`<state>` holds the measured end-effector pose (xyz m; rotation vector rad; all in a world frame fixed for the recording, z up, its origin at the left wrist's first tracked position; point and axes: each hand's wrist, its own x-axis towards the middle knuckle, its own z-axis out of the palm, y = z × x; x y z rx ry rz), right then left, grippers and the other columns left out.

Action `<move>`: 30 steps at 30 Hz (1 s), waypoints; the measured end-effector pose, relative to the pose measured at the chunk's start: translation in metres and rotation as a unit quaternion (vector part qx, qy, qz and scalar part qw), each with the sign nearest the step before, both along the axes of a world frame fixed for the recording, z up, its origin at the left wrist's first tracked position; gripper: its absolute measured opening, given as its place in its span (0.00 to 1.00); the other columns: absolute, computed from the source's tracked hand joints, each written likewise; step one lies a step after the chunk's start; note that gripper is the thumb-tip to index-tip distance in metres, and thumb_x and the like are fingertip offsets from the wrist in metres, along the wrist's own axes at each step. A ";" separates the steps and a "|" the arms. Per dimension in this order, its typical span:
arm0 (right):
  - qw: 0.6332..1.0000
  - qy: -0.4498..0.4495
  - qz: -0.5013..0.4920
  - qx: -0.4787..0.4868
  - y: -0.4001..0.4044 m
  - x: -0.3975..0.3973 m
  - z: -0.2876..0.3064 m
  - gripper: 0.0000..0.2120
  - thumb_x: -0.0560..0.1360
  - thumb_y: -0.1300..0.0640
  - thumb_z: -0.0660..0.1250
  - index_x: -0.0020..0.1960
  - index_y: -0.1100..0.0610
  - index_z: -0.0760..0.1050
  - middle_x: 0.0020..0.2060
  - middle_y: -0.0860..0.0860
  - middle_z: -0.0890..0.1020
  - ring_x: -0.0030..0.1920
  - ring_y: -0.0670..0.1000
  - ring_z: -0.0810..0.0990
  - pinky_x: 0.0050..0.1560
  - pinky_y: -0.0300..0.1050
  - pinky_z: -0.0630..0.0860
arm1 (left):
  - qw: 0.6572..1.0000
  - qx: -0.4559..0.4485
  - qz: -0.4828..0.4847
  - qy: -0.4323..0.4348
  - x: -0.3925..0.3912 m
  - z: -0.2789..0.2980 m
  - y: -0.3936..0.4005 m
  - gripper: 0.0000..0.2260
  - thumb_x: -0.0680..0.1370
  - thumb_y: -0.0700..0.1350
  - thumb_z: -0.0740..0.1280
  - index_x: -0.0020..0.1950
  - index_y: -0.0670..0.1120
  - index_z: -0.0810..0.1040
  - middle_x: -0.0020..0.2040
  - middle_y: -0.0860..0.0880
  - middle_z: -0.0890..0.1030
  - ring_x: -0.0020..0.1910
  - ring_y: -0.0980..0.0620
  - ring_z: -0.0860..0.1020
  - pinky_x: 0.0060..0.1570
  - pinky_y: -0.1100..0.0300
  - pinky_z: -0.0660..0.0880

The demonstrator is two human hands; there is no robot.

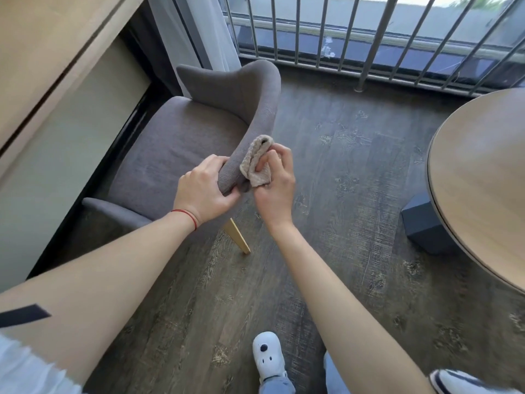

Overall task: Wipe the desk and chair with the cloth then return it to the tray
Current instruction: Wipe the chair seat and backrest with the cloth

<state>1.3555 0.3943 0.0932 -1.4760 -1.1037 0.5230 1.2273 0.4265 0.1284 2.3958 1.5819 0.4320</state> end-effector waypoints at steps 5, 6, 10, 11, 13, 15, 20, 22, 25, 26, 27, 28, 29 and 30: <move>1.000 0.008 -0.001 0.006 -0.010 0.021 -0.005 0.07 0.66 0.75 0.66 0.37 0.66 0.72 0.48 0.59 0.75 0.45 0.52 0.74 0.44 0.37 0.69 | 1.000 -0.004 0.003 0.002 0.001 0.001 0.000 0.19 0.67 0.52 0.65 0.55 0.48 0.75 0.48 0.50 0.80 0.45 0.43 0.80 0.41 0.55 0.73; 0.999 0.019 -0.028 0.013 -0.005 0.021 -0.002 0.07 0.66 0.75 0.66 0.37 0.66 0.72 0.49 0.60 0.75 0.46 0.52 0.74 0.45 0.33 0.68 | 1.000 -0.005 0.004 0.005 0.001 0.000 0.000 0.18 0.67 0.52 0.65 0.55 0.48 0.75 0.48 0.50 0.79 0.44 0.44 0.80 0.41 0.56 0.74; 0.999 0.013 -0.041 0.017 0.015 0.005 0.007 0.07 0.67 0.75 0.64 0.39 0.64 0.72 0.52 0.59 0.74 0.48 0.59 0.74 0.47 0.47 0.71 | 1.000 -0.007 -0.002 0.014 0.000 0.000 0.002 0.19 0.67 0.52 0.65 0.56 0.48 0.75 0.48 0.50 0.79 0.44 0.44 0.80 0.41 0.56 0.73; 0.999 -0.004 -0.033 0.010 0.013 0.002 0.005 0.07 0.67 0.75 0.64 0.39 0.64 0.72 0.53 0.59 0.74 0.47 0.60 0.74 0.45 0.50 0.71 | 1.000 -0.006 -0.004 0.013 0.000 0.001 0.002 0.20 0.67 0.54 0.64 0.56 0.48 0.75 0.48 0.50 0.79 0.44 0.44 0.80 0.40 0.55 0.73; 0.998 -0.053 0.036 0.005 -0.004 0.001 -0.004 0.07 0.67 0.75 0.65 0.38 0.65 0.72 0.52 0.58 0.75 0.46 0.60 0.74 0.44 0.51 0.72 | 1.000 -0.004 -0.010 0.010 0.000 0.002 0.002 0.22 0.66 0.57 0.62 0.56 0.47 0.75 0.49 0.49 0.80 0.44 0.43 0.80 0.40 0.55 0.74; 0.989 -0.091 0.113 -0.009 -0.025 0.008 -0.015 0.06 0.68 0.74 0.66 0.37 0.65 0.72 0.51 0.58 0.76 0.46 0.61 0.74 0.46 0.52 0.73 | 1.000 -0.001 -0.016 0.008 0.000 0.003 0.001 0.23 0.66 0.58 0.61 0.56 0.47 0.75 0.49 0.49 0.80 0.45 0.44 0.80 0.40 0.55 0.74; 1.000 -0.012 -0.025 0.001 0.003 0.031 -0.004 0.13 0.61 0.79 0.62 0.39 0.65 0.73 0.49 0.56 0.77 0.50 0.61 0.75 0.47 0.48 0.70 | 1.000 0.001 -0.018 0.013 -0.001 0.003 0.001 0.20 0.67 0.50 0.63 0.57 0.46 0.75 0.49 0.48 0.79 0.44 0.43 0.79 0.39 0.57 0.72; 0.999 -0.003 -0.038 0.016 0.021 0.023 0.008 0.15 0.60 0.79 0.62 0.41 0.64 0.73 0.52 0.55 0.76 0.52 0.58 0.75 0.50 0.49 0.71 | 1.000 -0.002 -0.021 0.016 -0.001 0.003 0.001 0.21 0.67 0.50 0.63 0.58 0.45 0.75 0.50 0.48 0.79 0.45 0.43 0.79 0.39 0.56 0.73; 0.999 -0.022 -0.012 -0.036 0.022 0.018 0.008 0.16 0.60 0.79 0.59 0.43 0.64 0.72 0.54 0.56 0.75 0.51 0.58 0.74 0.50 0.51 0.71 | 1.000 -0.004 -0.018 0.017 -0.001 0.004 0.000 0.22 0.66 0.50 0.63 0.59 0.45 0.75 0.51 0.48 0.80 0.46 0.42 0.79 0.40 0.54 0.74; 0.998 -0.037 0.003 -0.056 0.017 0.023 0.003 0.17 0.60 0.78 0.58 0.43 0.64 0.73 0.53 0.56 0.75 0.50 0.60 0.74 0.48 0.51 0.71 | 1.000 -0.001 -0.016 0.019 -0.001 0.004 0.000 0.22 0.66 0.50 0.63 0.59 0.45 0.75 0.51 0.48 0.80 0.46 0.42 0.80 0.40 0.54 0.74; 0.997 -0.049 0.011 -0.066 0.011 0.029 -0.001 0.17 0.61 0.78 0.57 0.44 0.63 0.74 0.51 0.54 0.76 0.50 0.61 0.75 0.48 0.49 0.71 | 1.000 0.002 -0.015 0.021 -0.001 0.004 0.000 0.22 0.66 0.50 0.63 0.59 0.45 0.75 0.50 0.48 0.80 0.46 0.42 0.80 0.40 0.54 0.74; 0.996 -0.061 0.009 -0.059 0.006 0.033 -0.004 0.17 0.63 0.77 0.58 0.45 0.62 0.75 0.50 0.54 0.76 0.50 0.60 0.74 0.47 0.47 0.69 | 1.000 0.001 -0.014 0.022 -0.001 0.005 0.000 0.22 0.66 0.50 0.63 0.59 0.45 0.75 0.50 0.48 0.80 0.46 0.42 0.80 0.40 0.54 0.74; 0.996 -0.076 0.001 -0.043 0.001 0.034 -0.005 0.17 0.64 0.76 0.58 0.47 0.62 0.76 0.51 0.54 0.76 0.50 0.59 0.74 0.47 0.43 0.67 | 1.000 -0.002 -0.016 0.023 -0.001 0.005 0.000 0.22 0.66 0.50 0.63 0.59 0.45 0.75 0.50 0.48 0.80 0.46 0.42 0.80 0.40 0.53 0.75; 0.995 -0.095 0.001 -0.030 -0.002 0.032 -0.006 0.18 0.65 0.75 0.59 0.49 0.61 0.77 0.52 0.54 0.77 0.50 0.57 0.73 0.47 0.41 0.67 | 1.000 -0.005 -0.018 0.023 -0.001 0.005 0.000 0.22 0.66 0.50 0.63 0.59 0.45 0.75 0.50 0.48 0.79 0.46 0.42 0.80 0.41 0.53 0.75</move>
